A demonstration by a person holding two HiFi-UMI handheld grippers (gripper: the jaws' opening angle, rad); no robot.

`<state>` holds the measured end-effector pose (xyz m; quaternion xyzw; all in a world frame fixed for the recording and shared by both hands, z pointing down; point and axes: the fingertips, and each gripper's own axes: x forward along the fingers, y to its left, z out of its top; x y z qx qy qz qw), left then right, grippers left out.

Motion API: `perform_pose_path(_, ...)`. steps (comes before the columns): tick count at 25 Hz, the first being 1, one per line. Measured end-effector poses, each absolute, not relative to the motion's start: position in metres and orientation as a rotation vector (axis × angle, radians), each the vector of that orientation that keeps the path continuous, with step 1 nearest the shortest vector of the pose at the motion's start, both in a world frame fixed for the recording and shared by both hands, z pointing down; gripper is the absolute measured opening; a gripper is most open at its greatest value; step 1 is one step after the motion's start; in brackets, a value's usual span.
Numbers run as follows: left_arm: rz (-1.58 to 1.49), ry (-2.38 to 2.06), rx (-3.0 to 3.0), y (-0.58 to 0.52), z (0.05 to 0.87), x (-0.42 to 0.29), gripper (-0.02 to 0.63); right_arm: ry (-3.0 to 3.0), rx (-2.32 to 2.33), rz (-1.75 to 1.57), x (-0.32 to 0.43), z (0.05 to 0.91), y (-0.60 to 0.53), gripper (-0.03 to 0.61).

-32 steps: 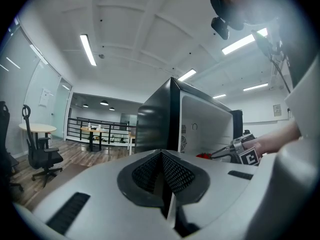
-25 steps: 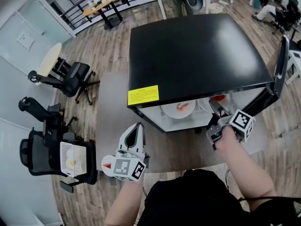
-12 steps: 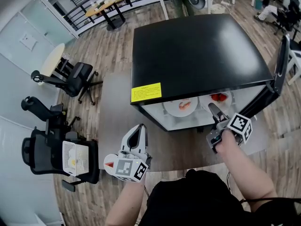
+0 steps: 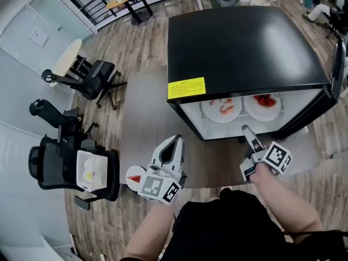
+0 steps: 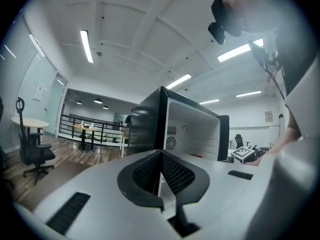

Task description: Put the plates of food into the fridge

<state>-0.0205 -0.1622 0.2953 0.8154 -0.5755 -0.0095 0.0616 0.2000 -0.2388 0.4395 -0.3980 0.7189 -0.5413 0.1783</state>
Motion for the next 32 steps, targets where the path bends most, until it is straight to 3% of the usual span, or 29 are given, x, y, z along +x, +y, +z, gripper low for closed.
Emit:
perform_pose_path(8, -0.018, -1.836, 2.370, -0.121, 0.311, -0.091, 0.003, 2.216, -0.975, -1.432, 0.108, 0.422, -0.194, 0.380)
perform_pose_path(9, -0.020, -1.840, 2.364, -0.115, 0.313, -0.098, 0.003, 2.237, -0.944, -1.418, 0.097, 0.419, -0.189, 0.360)
perform_pose_path(10, -0.020, -1.846, 2.358, -0.108, 0.314, -0.106, 0.003, 2.259, -0.916, -1.396, 0.085, 0.416, -0.184, 0.275)
perform_pose_path(12, -0.017, -1.868, 2.341, -0.091, 0.315, -0.127, 0.003, 2.288, -0.857, -1.360, 0.059, 0.409, -0.175, 0.167)
perform_pose_path(15, -0.018, -1.917, 2.292, -0.063, 0.319, -0.168, 0.003, 2.313, -0.765, -1.351, 0.014, 0.403, -0.159, 0.094)
perform_pose_path(19, -0.017, -1.997, 2.197, -0.024, 0.326, -0.225, 0.003, 2.426, -0.658, -1.363, -0.053, 0.402, -0.127, 0.087)
perform_pose_path(22, -0.026, -2.056, 2.139, 0.004, 0.326, -0.264, 0.003, 2.527, -0.643, -1.354, -0.095, 0.408, -0.103, 0.028)
perform_pose_path(32, -0.012, -2.174, 2.028, 0.067, 0.329, -0.345, 0.003, 2.604, -0.604, -1.517, -0.178, 0.454, -0.046, 0.028)
